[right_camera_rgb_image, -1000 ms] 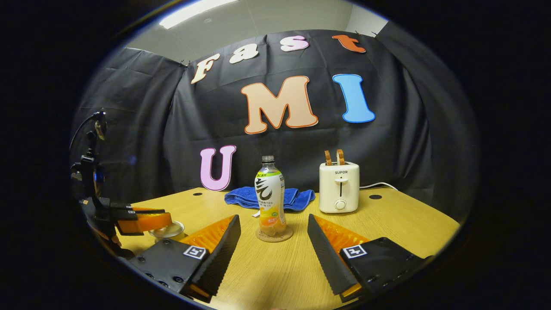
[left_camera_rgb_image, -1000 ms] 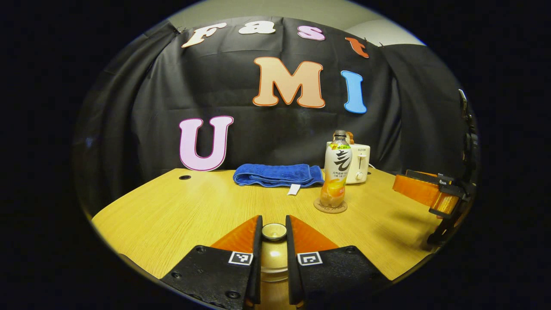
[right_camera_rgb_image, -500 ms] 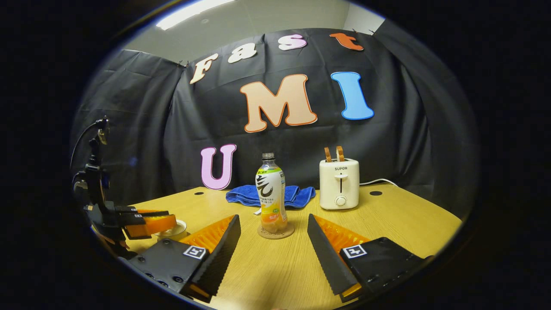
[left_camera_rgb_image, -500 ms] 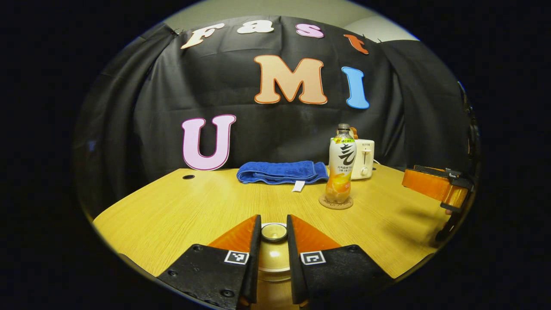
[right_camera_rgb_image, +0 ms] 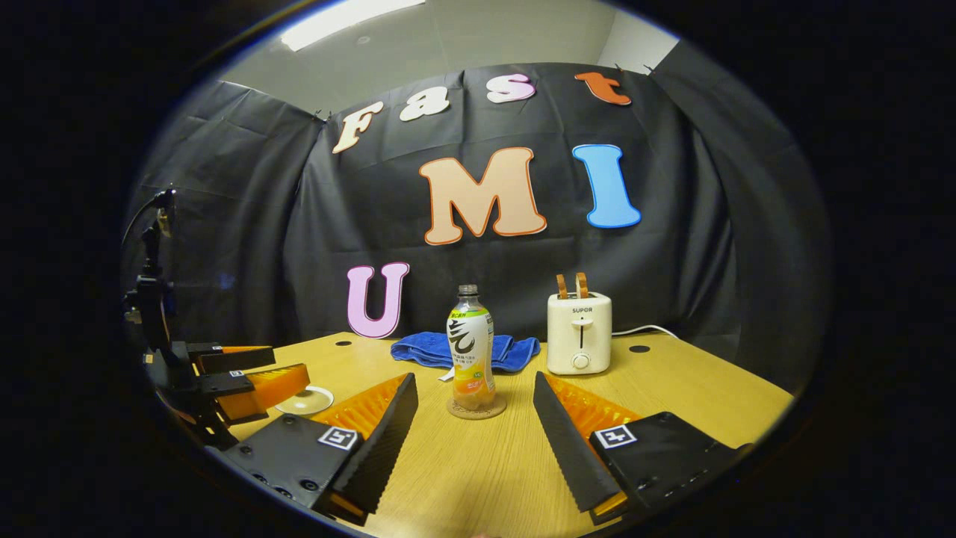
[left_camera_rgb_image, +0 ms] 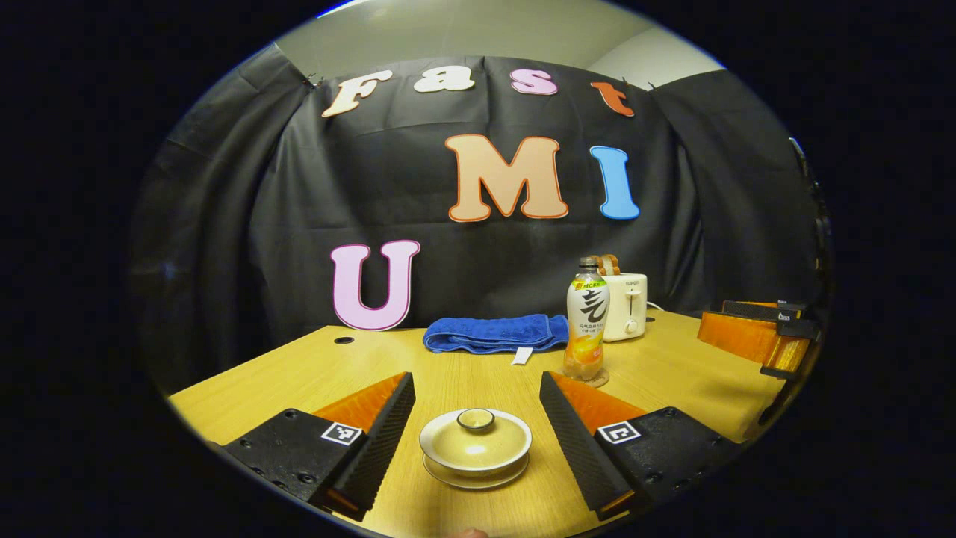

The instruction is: Open the teacup lid with one hand, grasp the water bottle and pour water into the teacup with the other hand; after pouring, place the water bottle on the coaster and then close the teacup lid.

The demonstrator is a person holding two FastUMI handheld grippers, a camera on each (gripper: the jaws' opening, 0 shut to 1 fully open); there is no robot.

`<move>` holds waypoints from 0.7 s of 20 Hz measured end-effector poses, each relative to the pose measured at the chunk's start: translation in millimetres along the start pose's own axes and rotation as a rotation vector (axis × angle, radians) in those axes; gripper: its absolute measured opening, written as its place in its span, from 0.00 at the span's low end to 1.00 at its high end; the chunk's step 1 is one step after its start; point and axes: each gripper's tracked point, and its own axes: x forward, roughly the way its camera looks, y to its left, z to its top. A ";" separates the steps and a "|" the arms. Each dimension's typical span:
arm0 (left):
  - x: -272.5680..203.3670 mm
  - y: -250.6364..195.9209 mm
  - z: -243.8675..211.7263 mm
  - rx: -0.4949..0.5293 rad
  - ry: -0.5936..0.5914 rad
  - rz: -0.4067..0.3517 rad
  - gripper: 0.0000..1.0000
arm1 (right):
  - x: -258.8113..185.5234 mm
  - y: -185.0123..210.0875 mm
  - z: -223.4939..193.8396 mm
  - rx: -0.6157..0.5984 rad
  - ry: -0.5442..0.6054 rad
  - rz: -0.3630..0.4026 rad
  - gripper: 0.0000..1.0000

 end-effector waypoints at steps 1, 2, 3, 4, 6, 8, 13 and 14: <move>-5.3 0.3 -0.9 -0.009 -0.003 0.008 0.98 | -5.5 2.4 -0.2 0.001 -0.004 -0.001 0.98; -10.0 0.2 -1.5 -0.017 -0.003 0.017 0.98 | -10.7 3.7 -2.0 0.004 -0.006 -0.004 0.98; -14.2 1.4 -3.2 -0.023 -0.004 0.027 0.98 | -16.4 5.0 -4.9 0.007 -0.006 -0.009 0.98; -18.6 1.4 -5.6 -0.029 -0.003 0.035 0.98 | -20.8 5.1 -8.1 0.007 -0.005 -0.016 0.99; -26.0 0.5 -6.1 -0.034 -0.011 0.044 0.98 | -29.9 3.9 -17.0 0.004 -0.004 -0.039 0.98; -31.9 -0.2 -8.5 -0.019 -0.017 0.051 0.98 | -37.1 3.2 -28.7 0.004 0.012 -0.059 0.98; -41.6 -7.1 -10.5 -0.036 -0.026 0.043 0.98 | -43.8 -2.0 -44.7 -0.001 0.043 -0.099 0.98; -43.5 -6.8 -11.9 -0.039 -0.025 0.044 0.98 | -44.5 -1.7 -41.7 -0.004 0.032 -0.101 0.98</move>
